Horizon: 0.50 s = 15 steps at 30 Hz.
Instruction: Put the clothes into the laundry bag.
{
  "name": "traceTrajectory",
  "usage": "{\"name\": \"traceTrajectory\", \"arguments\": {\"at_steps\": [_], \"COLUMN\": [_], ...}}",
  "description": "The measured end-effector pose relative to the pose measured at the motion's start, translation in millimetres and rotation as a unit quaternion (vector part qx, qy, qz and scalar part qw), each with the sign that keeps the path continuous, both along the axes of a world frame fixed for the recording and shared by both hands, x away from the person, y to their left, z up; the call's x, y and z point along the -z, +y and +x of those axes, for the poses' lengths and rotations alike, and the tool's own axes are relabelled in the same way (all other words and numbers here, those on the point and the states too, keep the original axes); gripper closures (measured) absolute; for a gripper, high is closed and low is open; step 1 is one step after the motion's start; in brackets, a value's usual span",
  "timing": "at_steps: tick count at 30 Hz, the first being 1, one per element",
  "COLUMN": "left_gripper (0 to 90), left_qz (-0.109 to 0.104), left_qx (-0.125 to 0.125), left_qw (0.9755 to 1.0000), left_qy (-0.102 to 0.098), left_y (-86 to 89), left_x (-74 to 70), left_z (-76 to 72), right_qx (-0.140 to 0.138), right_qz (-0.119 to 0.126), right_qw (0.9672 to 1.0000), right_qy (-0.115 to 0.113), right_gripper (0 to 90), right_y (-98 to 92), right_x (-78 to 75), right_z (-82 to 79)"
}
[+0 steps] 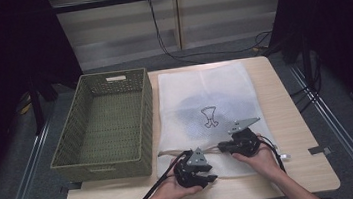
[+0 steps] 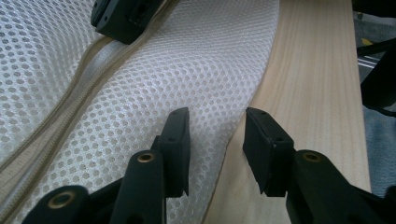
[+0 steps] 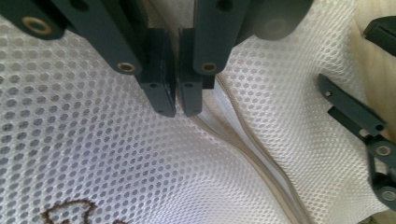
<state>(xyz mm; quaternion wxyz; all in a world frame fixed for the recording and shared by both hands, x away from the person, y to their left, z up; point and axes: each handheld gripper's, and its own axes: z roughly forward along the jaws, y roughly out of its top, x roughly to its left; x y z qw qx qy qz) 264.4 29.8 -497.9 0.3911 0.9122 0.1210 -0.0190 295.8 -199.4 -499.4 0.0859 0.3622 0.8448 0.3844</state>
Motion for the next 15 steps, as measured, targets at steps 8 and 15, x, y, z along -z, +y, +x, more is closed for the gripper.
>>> {"name": "traceTrajectory", "arguments": {"at_steps": [8, 15], "left_gripper": [45.8, 37.4], "left_qz": [0.008, -0.03], "left_qx": [-0.003, -0.03], "left_qw": [1.0, 0.9991], "left_qy": [0.001, 0.0], "left_y": [-0.9, 11.6], "left_x": [-6.6, -20.5], "left_z": [-0.7, 2.0], "right_qx": [0.009, 0.022], "right_qz": [0.055, 0.097], "right_qw": [0.9984, 0.9943], "right_qy": [-0.009, -0.039], "right_gripper": [77.8, 69.9], "right_y": [-11.3, -21.4], "right_x": [-11.4, -25.4], "right_z": [-1.3, -7.5]}}
